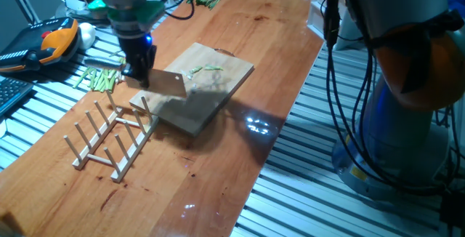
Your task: Chop the green garlic
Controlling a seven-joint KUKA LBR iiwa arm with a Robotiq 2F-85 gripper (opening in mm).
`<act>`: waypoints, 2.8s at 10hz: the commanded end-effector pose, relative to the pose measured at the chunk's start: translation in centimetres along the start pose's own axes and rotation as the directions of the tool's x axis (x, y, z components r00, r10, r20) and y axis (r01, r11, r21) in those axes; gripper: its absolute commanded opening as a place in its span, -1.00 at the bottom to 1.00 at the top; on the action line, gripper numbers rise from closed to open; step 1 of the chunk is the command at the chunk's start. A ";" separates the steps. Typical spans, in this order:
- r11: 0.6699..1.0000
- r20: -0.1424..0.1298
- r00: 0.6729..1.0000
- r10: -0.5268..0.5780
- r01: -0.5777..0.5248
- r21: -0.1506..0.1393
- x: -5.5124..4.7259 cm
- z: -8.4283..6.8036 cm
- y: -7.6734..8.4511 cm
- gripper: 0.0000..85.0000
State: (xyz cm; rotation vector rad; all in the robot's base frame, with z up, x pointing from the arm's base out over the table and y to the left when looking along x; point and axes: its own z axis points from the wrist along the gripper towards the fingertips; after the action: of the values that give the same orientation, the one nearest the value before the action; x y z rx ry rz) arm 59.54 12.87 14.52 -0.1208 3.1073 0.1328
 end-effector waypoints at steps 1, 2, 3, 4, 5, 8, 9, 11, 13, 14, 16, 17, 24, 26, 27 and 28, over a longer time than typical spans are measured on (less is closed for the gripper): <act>1.000 0.000 1.000 0.027 -0.027 0.014 0.0 0.0 0.5 -1.00; 0.998 -0.003 0.999 0.050 -0.050 0.030 0.0 0.0 0.5 -1.00; 0.997 -0.003 0.998 0.067 -0.067 0.025 0.0 0.0 0.5 -1.00; 0.997 0.001 0.997 0.079 -0.079 0.022 0.0 0.0 0.5 -1.00; 0.996 0.001 0.996 0.090 -0.090 0.022 0.0 0.0 0.5 -1.00; 0.997 -0.012 0.997 0.073 -0.074 -0.004 0.0 -0.2 0.0 -1.00; 0.998 -0.016 0.998 0.064 -0.065 -0.014 0.2 -0.5 -0.5 -1.00; 0.997 -0.013 0.998 0.068 -0.068 -0.030 0.8 -1.4 -1.4 -1.00; 0.995 -0.001 0.996 0.084 -0.084 -0.047 1.1 -1.7 -1.0 -1.00; 0.995 0.007 0.997 0.076 -0.075 -0.072 1.2 -1.8 -1.0 -1.00; 0.997 0.030 0.999 0.030 -0.027 -0.069 1.6 -2.2 -1.1 -1.00; 0.997 0.029 0.999 0.024 -0.022 -0.079 1.6 -2.2 -0.9 -1.00; 0.985 -0.035 0.988 0.147 -0.150 -0.081 2.7 -3.4 2.4 -1.00; 0.970 -0.037 0.974 0.224 -0.227 -0.082 3.0 -3.5 4.4 -1.00; 0.968 -0.004 0.971 0.240 -0.240 -0.072 3.0 -3.0 5.3 -1.00; 0.966 0.033 0.967 0.252 -0.250 -0.064 2.8 -2.4 6.1 -1.00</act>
State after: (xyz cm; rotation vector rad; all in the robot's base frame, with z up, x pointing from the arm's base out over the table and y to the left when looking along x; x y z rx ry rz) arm 56.35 18.56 17.20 0.2593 3.0659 0.2297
